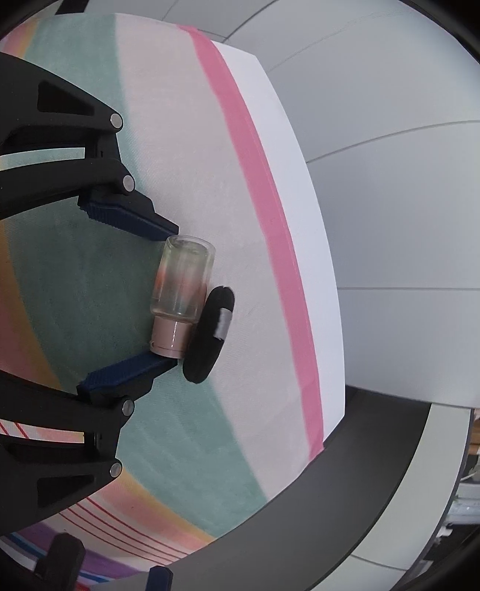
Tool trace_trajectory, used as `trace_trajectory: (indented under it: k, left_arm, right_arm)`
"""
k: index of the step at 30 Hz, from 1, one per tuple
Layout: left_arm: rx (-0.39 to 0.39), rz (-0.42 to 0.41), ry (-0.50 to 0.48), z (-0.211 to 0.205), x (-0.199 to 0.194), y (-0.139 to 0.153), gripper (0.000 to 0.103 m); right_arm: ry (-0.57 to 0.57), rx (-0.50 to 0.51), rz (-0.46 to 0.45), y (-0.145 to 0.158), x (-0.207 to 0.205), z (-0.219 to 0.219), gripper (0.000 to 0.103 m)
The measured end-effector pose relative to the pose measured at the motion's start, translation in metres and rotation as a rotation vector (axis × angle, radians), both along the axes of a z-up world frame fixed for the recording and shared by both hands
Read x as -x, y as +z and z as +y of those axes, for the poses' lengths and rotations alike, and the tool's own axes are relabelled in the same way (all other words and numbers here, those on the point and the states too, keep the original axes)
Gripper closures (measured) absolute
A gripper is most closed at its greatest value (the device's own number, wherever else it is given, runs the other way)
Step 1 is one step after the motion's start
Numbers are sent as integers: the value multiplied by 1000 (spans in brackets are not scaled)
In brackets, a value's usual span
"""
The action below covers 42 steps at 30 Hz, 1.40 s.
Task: Organize objects
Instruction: 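Grasp the clear pink-capped bottle with the left tool while the right tool grasps the black compact, then lift the bottle and black compact and carry them toward the box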
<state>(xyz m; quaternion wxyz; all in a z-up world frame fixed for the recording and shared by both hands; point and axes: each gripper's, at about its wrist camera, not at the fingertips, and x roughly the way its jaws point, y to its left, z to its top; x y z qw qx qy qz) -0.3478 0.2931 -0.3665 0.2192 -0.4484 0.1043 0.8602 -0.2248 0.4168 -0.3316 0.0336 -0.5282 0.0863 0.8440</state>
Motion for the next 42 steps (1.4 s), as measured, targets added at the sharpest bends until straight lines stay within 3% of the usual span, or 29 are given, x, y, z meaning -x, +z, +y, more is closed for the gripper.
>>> trace_trajectory:
  k: [5, 8, 13, 18, 21, 22, 24, 25, 32, 42]
  left_arm:
    - [27, -12, 125, -25, 3, 2, 40]
    - [4, -39, 218, -55, 5, 1, 40]
    - [37, -49, 319, -92, 7, 0, 40]
    - [44, -53, 387, -115, 13, -2, 40]
    - [36, -62, 408, -128, 12, 2, 40]
    - [36, -63, 410, -128, 13, 2, 40]
    - [39, -63, 411, -131, 12, 4, 40]
    - [40, -62, 410, -131, 12, 5, 40]
    - [38, -57, 400, -127, 9, 14, 40]
    - [33, -26, 398, -126, 2, 54, 40]
  right_arm:
    - [20, 8, 46, 2, 20, -16, 0]
    - [27, 78, 77, -1, 44, -26, 0]
    - [71, 137, 97, -14, 87, -59, 0]
    - [88, 58, 73, -37, 124, -95, 1]
    - [92, -9, 85, -43, 130, -106, 22]
    - [98, -66, 89, -43, 131, -112, 34]
    - [112, -121, 97, -45, 130, -119, 43]
    - [117, -132, 103, -45, 130, -121, 51]
    - [107, -81, 85, -39, 130, -115, 56]
    - [118, -91, 113, 3, 114, -112, 56]
